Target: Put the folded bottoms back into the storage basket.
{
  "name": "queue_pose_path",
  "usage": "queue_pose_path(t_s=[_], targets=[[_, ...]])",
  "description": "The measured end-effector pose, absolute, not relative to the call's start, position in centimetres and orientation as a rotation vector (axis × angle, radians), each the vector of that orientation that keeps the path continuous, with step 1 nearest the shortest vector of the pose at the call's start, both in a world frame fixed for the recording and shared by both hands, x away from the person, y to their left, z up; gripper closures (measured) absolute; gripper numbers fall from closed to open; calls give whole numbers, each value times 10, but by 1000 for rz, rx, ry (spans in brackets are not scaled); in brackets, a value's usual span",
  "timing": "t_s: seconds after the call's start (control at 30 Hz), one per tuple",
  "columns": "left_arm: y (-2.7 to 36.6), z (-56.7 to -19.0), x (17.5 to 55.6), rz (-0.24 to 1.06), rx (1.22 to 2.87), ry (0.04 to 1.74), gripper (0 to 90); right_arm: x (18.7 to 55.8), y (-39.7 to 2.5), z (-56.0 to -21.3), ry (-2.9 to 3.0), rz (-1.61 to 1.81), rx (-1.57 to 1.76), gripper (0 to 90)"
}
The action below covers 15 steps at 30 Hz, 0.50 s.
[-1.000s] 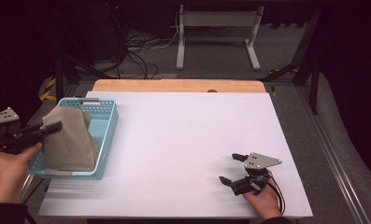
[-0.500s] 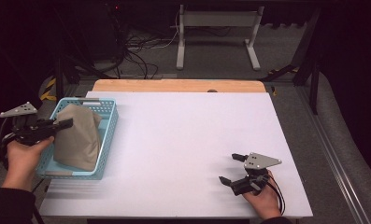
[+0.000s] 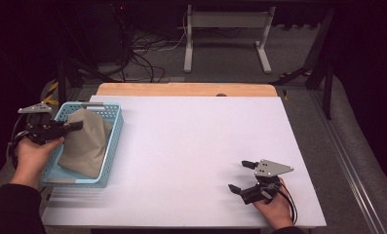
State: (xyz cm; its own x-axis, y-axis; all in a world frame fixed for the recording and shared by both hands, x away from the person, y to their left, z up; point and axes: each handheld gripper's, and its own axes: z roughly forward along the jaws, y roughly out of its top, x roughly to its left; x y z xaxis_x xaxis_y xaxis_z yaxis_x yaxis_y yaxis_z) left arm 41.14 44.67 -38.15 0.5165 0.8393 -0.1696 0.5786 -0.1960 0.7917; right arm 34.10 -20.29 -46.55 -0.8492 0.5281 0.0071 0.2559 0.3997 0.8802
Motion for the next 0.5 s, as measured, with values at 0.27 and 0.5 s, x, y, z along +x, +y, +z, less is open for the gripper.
queue_pose_path(t_s=[0.27,0.5], targets=[[446,-391,425,387,1922,1221,730,341,-203,-465,2386,1429,686,37],[447,-397,433,394,1935,1274,725,341,-203,-465,2388,1426,688,38]])
